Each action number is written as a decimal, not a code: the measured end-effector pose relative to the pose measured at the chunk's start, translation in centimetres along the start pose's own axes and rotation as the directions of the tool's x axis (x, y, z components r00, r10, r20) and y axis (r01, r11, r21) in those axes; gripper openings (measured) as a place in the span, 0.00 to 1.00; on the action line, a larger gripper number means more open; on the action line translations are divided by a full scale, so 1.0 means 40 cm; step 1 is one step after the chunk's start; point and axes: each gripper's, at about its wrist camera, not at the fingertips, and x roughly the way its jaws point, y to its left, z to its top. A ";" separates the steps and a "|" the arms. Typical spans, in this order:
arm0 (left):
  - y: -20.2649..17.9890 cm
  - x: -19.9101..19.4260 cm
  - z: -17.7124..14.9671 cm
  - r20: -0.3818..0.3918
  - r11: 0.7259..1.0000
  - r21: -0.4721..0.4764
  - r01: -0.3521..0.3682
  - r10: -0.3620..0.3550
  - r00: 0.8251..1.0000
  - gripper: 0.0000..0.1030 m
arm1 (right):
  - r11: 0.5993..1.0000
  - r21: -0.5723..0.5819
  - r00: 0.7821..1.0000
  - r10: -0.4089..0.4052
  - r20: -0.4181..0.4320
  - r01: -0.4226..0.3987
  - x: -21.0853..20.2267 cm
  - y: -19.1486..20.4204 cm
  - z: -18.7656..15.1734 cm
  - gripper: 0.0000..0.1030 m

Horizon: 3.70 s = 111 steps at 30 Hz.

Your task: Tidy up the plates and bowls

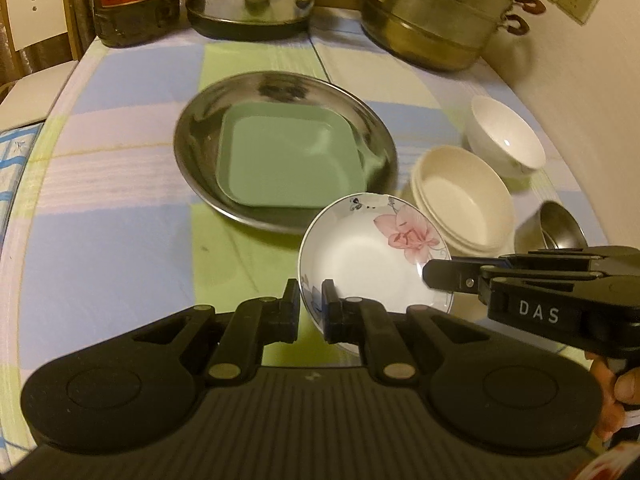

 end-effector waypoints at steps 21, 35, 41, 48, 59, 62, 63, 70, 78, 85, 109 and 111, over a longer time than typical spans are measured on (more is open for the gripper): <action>0.078 0.131 0.182 0.018 1.000 0.028 0.011 -0.011 1.000 0.09 | 0.998 0.014 0.997 -0.067 0.035 0.067 0.133 0.006 0.181 0.08; 0.111 0.230 0.230 -0.030 1.000 0.012 -0.001 0.002 1.000 0.09 | 0.995 0.019 0.995 -0.097 0.000 0.097 0.245 -0.014 0.238 0.08; 0.117 0.255 0.235 -0.043 1.000 0.009 -0.005 0.006 0.999 0.10 | 0.994 0.020 0.994 -0.107 -0.014 0.107 0.275 -0.019 0.245 0.08; 0.118 0.266 0.245 -0.041 1.000 0.013 -0.010 0.010 0.999 0.10 | 0.993 0.040 0.994 -0.108 -0.012 0.108 0.290 -0.029 0.246 0.08; 0.108 0.244 0.252 -0.011 0.999 0.016 -0.029 0.029 1.000 0.10 | 0.994 0.055 0.995 -0.100 0.029 0.099 0.273 -0.030 0.250 0.15; 0.102 0.212 0.252 0.013 0.999 0.021 -0.040 0.040 0.999 0.14 | 0.995 0.047 0.995 -0.086 0.058 0.083 0.247 -0.023 0.251 0.33; 0.100 0.199 0.250 0.022 0.999 0.021 -0.043 0.042 0.999 0.16 | 0.996 0.047 0.995 -0.076 0.069 0.073 0.235 -0.021 0.251 0.36; 0.081 0.103 0.212 0.038 0.998 -0.007 -0.070 0.070 0.997 0.18 | 0.998 0.059 0.992 -0.019 0.126 0.012 0.132 -0.010 0.227 0.38; 0.047 -0.008 0.116 0.039 0.994 -0.046 -0.095 0.097 0.995 0.19 | 0.996 0.077 0.986 0.030 0.162 -0.043 -0.002 -0.024 0.147 0.40; -0.021 -0.087 0.023 0.038 0.993 -0.061 -0.096 0.099 0.994 0.24 | 0.994 0.082 0.986 0.052 0.159 -0.066 -0.108 -0.044 0.056 0.48; -0.324 -0.260 -0.247 0.087 0.996 -0.033 -0.087 0.089 0.992 0.24 | 0.995 0.070 0.990 0.056 0.128 -0.065 -0.405 -0.157 -0.220 0.62; -0.347 -0.264 -0.260 0.091 0.996 -0.025 -0.082 0.084 0.992 0.24 | 0.997 0.060 0.990 0.040 0.132 -0.048 -0.425 -0.165 -0.236 0.62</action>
